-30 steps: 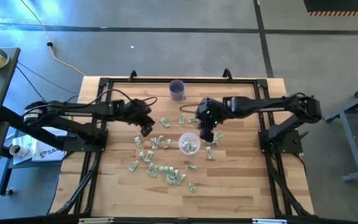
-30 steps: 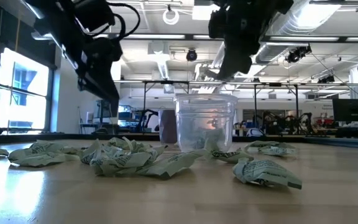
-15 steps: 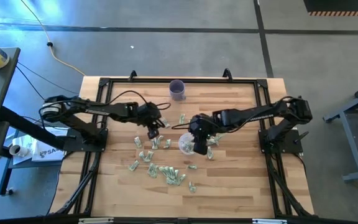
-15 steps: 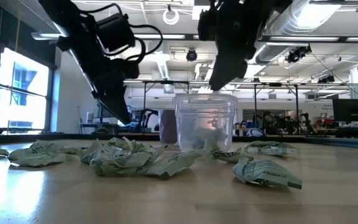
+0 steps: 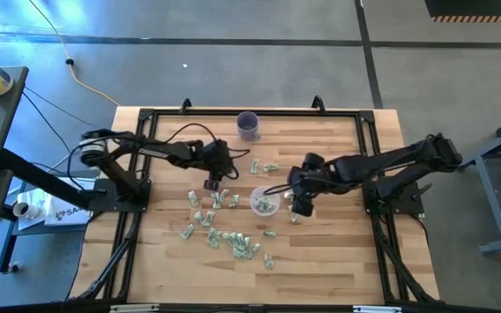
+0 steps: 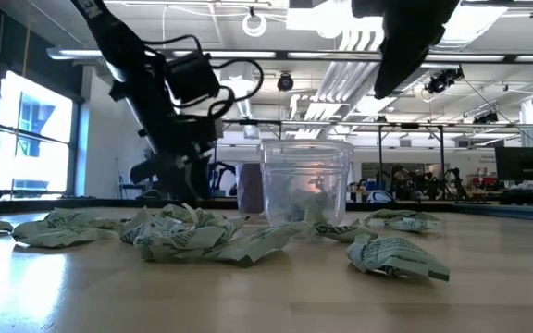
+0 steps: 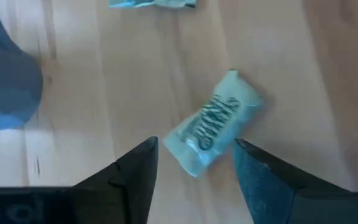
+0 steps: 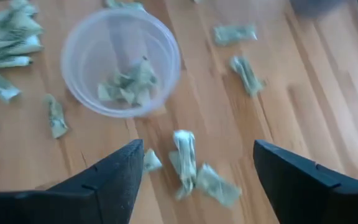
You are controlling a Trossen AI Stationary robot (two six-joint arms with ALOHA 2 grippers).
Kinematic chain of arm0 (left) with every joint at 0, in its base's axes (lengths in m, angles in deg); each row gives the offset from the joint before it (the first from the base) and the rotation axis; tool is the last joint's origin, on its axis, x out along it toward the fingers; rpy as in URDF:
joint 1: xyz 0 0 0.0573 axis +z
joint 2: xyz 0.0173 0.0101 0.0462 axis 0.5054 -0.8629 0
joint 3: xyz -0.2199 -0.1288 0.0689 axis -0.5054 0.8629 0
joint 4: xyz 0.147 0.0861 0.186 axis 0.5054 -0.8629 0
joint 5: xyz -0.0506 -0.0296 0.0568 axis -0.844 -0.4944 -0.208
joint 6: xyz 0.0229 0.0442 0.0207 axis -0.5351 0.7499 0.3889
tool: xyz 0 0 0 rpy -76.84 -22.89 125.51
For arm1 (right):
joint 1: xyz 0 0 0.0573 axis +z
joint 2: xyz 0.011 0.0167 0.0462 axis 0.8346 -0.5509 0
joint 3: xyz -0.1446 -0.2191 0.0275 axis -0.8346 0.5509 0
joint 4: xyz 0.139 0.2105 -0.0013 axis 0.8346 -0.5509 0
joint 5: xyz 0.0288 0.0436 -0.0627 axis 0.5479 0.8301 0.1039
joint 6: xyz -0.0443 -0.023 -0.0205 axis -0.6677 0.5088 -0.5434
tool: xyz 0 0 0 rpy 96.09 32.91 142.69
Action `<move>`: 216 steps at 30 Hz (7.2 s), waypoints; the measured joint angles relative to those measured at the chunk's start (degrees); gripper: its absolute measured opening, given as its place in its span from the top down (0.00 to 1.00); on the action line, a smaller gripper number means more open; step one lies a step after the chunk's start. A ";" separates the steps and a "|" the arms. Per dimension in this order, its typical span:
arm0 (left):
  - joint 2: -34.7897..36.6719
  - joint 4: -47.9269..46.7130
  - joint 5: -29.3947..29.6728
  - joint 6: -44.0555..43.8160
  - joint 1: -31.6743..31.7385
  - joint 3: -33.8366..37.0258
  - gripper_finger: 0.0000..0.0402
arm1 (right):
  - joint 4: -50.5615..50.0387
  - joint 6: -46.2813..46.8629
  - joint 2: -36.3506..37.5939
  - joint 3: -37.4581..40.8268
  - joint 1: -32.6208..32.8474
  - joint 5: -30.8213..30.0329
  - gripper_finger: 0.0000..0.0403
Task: Pick and place Stevia / Truvia into bins
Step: Put the stevia packet into the transparent container
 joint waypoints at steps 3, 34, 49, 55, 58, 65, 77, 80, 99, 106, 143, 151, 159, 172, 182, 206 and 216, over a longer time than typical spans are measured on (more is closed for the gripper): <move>-3.07 -0.94 -3.97 1.61 1.78 -2.77 0.44 | -0.39 3.27 -0.35 0.02 0.14 0.05 0.27; 2.48 -9.46 -9.12 -30.32 -17.77 -22.88 0.95 | -11.30 13.80 3.32 0.07 11.56 -11.70 0.27; -10.06 -27.80 4.43 -42.52 -19.98 -36.98 0.39 | -11.59 15.46 3.41 6.62 17.37 -6.08 0.27; -5.50 -45.79 10.23 -47.85 -23.62 -40.80 0.31 | 5.39 6.92 3.41 16.27 13.14 0.07 0.27; -2.30 -49.16 12.23 -52.26 -26.67 -37.20 0.36 | 12.25 3.54 3.39 19.89 9.30 0.38 0.27; 2.96 -48.22 12.74 -65.73 -31.16 -23.53 0.49 | 24.12 8.06 3.39 25.66 3.34 10.04 0.27; 7.81 -44.38 13.70 -64.26 -28.86 -13.58 0.52 | 31.32 26.26 -7.92 24.82 6.67 5.32 0.27; 9.89 -44.13 13.68 -62.21 -26.90 -11.63 0.52 | 31.82 29.68 -10.29 24.00 7.26 3.21 0.27; 22.67 -32.73 -0.07 -45.18 -5.20 2.37 0.52 | 28.55 39.08 -6.13 23.73 7.47 13.83 0.94; 22.67 -31.82 -10.83 -39.82 -0.20 3.82 0.52 | 37.55 32.84 6.06 23.42 0.21 14.79 0.97; 22.67 -33.75 4.09 -41.05 -23.76 7.28 0.52 | 1.42 -3.28 0.72 7.76 -3.82 4.15 0.30; 15.42 -32.23 -2.08 -50.17 -16.09 7.04 0.52 | 1.43 -0.85 0.63 7.85 -3.39 2.73 0.30; 14.94 -41.89 -3.22 -97.50 -12.81 2.35 0.52 | 0.23 2.35 0.61 7.85 -3.39 0.11 0.30; 14.67 -38.33 4.09 -135.53 -21.51 3.08 0.52 | -0.86 2.01 0.61 7.85 -3.39 -4.92 0.30; 9.77 -37.27 3.59 -137.38 -21.40 3.08 0.52 | -1.36 1.86 0.61 7.85 -3.39 -6.78 0.30; 8.48 -20.65 20.19 -107.28 -17.41 -6.52 0.88 | -14.50 13.34 6.88 7.82 5.23 -15.87 0.30; 0.35 -2.29 6.36 -74.34 -16.34 -19.63 0.93 | -22.22 31.11 10.08 13.68 13.81 -13.49 0.30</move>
